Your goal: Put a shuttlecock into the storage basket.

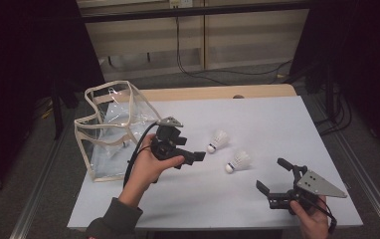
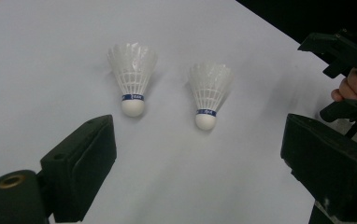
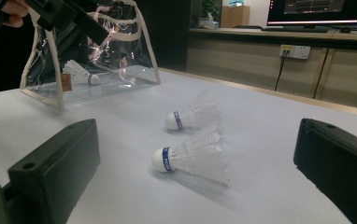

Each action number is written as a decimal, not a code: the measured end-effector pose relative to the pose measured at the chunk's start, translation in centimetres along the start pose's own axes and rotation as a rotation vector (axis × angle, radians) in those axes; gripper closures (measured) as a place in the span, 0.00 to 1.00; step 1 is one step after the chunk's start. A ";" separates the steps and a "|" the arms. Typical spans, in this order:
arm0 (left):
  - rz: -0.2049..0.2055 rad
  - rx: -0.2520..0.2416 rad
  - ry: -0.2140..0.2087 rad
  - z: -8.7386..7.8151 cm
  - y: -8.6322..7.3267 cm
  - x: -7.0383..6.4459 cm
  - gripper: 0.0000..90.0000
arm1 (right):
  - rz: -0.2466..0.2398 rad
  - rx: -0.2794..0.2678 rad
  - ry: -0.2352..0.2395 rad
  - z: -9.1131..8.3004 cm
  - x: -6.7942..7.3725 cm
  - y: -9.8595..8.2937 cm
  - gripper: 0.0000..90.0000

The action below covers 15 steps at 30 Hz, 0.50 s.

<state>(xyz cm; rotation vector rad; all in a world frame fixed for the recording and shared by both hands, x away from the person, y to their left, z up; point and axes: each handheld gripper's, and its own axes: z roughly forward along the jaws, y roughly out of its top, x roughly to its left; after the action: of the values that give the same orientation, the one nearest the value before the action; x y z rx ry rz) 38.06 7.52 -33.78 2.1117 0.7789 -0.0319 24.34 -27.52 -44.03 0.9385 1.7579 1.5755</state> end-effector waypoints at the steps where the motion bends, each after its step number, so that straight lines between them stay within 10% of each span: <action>1: 0.000 0.002 -0.002 0.1 0.0 0.0 0.12 | 0.006 -0.002 0.002 0.0 0.0 0.0 0.00; 15: 0.011 0.009 -0.018 1.5 -0.3 -0.7 0.12 | 0.008 0.000 0.006 0.1 0.0 -0.1 0.00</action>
<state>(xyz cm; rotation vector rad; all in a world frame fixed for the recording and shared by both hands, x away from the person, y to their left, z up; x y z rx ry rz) 37.69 6.16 -34.77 2.1216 0.7572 -0.0490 24.41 -27.50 -44.11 0.9423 1.7601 1.5851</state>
